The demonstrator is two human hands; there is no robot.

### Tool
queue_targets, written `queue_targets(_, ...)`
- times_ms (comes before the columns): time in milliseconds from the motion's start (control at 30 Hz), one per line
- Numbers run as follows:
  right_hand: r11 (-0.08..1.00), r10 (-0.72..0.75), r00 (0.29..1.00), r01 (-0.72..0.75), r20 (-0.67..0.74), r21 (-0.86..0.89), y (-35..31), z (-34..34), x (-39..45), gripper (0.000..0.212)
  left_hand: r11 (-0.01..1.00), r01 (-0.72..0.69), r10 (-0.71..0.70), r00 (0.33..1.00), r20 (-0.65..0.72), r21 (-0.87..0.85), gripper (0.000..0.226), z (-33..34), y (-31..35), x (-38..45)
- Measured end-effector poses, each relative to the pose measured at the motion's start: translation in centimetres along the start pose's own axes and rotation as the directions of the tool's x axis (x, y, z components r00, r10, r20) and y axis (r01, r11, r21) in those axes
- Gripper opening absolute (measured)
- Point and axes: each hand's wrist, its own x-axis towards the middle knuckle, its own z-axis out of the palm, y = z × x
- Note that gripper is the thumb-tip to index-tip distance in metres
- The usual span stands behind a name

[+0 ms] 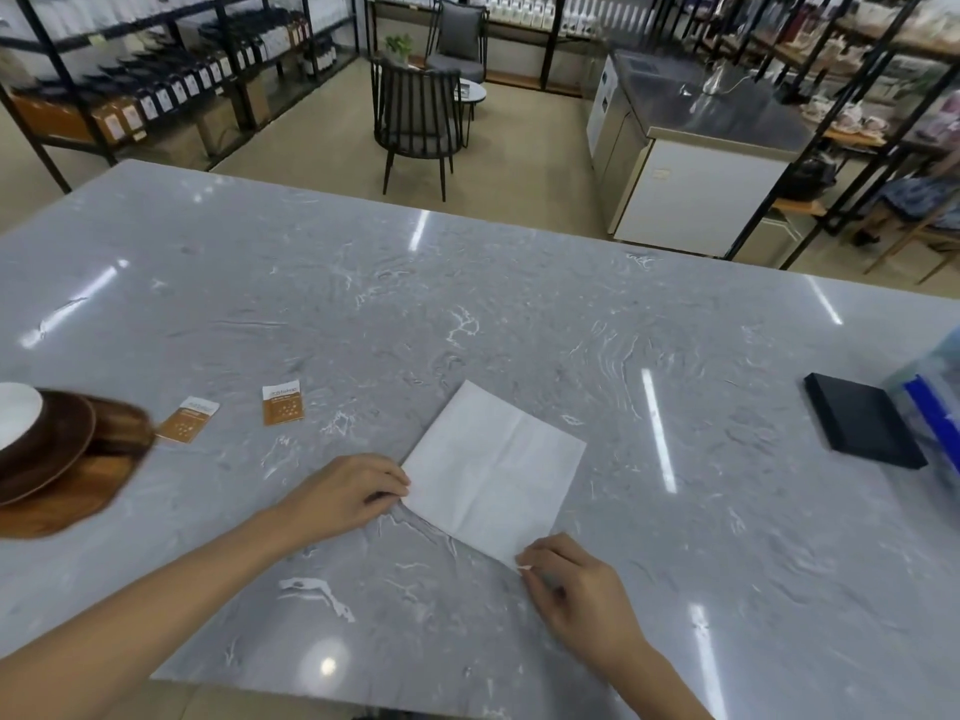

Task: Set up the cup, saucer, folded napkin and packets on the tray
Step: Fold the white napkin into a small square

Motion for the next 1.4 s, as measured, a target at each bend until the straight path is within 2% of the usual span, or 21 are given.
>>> queue_targets(67,1.000,0.008,1.000,-0.007,-0.030,0.024,0.1,0.1,-0.3,0.017,1.000,-0.006,0.006,1.000,-0.011,-0.007,0.015,-0.1,0.0,0.0)
queue_targets(233,0.968,0.174,0.978,-0.149,-0.118,0.201,-0.1,-0.6,1.4,0.017,1.000,-0.015,0.015,0.998,-0.066,-0.006,0.011,-2.0,0.7,1.8)
queue_targets(333,0.962,0.210,0.939,-0.149,-0.271,0.229,-1.0,-3.0,4.2,0.019,0.999,-0.008,0.000,0.971,-0.239,-0.033,0.011,-3.5,2.0,4.3)
queue_targets(400,0.979,0.149,0.888,-0.071,-0.436,0.191,-1.6,-4.7,4.8,0.021,0.996,-0.047,0.016,0.924,-0.382,-0.073,0.013,-4.0,2.8,5.1)
queue_targets(467,0.996,0.030,0.866,0.018,-0.500,0.090,-1.9,-5.1,4.0,0.020,0.992,-0.105,0.068,0.912,-0.405,-0.071,0.021,-3.8,3.0,4.5)
queue_targets(533,1.000,0.002,0.892,0.003,-0.453,0.009,-1.5,-3.4,2.1,0.020,0.992,-0.127,0.117,0.939,-0.322,-0.008,0.027,-2.8,2.2,2.7)
queue_targets(600,0.993,0.082,0.941,-0.104,-0.329,-0.049,-1.1,-0.6,-0.1,0.024,0.987,-0.145,0.155,0.967,-0.202,0.063,0.031,-1.3,1.1,0.5)
queue_targets(700,0.987,0.124,0.968,-0.144,-0.218,-0.076,-0.6,2.1,-2.3,0.024,0.992,-0.115,0.120,0.985,-0.123,0.050,0.031,0.2,-0.2,-1.3)
queue_targets(767,0.988,0.128,0.964,-0.145,-0.234,-0.057,-0.3,2.4,-2.5,0.018,0.993,-0.104,0.111,0.986,-0.126,0.060,0.032,0.1,-0.3,-0.9)
queue_targets(967,0.984,0.127,0.961,-0.153,-0.246,-0.090,-0.4,2.8,-2.8,0.024,0.990,-0.120,0.128,0.986,-0.106,0.077,0.034,-0.2,-0.6,0.2)
queue_targets(1067,0.985,0.115,0.963,-0.142,-0.246,-0.099,-0.5,2.9,-2.9,0.023,0.992,-0.120,0.122,0.986,-0.111,0.021,0.053,-0.1,-0.7,-0.1)
queue_targets(1133,0.986,0.110,0.965,-0.136,-0.239,-0.097,-0.6,2.7,-2.7,0.022,0.992,-0.127,0.126,0.987,-0.101,-0.005,0.057,-0.2,-0.7,-0.1)
queue_targets(1200,0.987,0.096,0.970,-0.122,-0.224,-0.105,-0.7,2.6,-2.7,0.020,0.990,-0.142,0.142,0.985,-0.101,0.008,0.051,-0.2,-0.6,-0.1)
queue_targets(1333,0.992,0.069,0.978,-0.089,-0.195,-0.094,-1.4,1.9,-1.9,0.025,0.983,-0.159,0.170,0.978,-0.120,0.096,0.015,-0.3,0.1,0.9)
queue_targets(1400,0.993,0.063,0.974,-0.083,-0.220,-0.086,-1.9,1.7,0.1,0.026,0.964,-0.212,0.231,0.966,-0.113,0.158,0.012,-0.2,0.7,2.6)
